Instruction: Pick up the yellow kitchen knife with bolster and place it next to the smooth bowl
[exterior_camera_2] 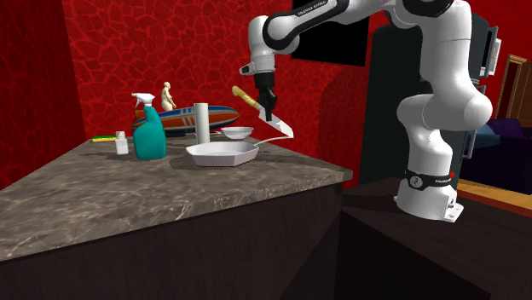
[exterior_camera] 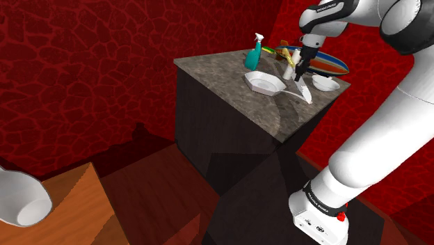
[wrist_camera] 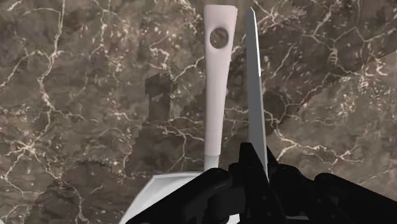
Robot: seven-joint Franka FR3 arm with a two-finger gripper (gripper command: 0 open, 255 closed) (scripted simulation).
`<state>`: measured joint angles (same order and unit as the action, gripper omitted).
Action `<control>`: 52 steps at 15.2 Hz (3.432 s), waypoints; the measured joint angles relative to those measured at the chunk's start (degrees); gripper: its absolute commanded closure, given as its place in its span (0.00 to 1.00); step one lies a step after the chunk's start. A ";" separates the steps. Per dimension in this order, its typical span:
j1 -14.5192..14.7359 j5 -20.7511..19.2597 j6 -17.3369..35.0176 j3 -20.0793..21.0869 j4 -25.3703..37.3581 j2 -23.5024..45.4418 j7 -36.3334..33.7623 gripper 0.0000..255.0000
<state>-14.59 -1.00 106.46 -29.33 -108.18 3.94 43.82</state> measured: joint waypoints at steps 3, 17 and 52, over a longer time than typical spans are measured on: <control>-2.37 2.08 -1.08 -1.46 5.03 4.40 4.38 1.00; -23.28 14.91 -13.88 -2.43 44.39 33.16 22.23 1.00; -26.35 18.33 -2.14 -0.58 41.57 42.62 24.77 0.00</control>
<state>-40.94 17.34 104.32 -29.91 -66.61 46.57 68.60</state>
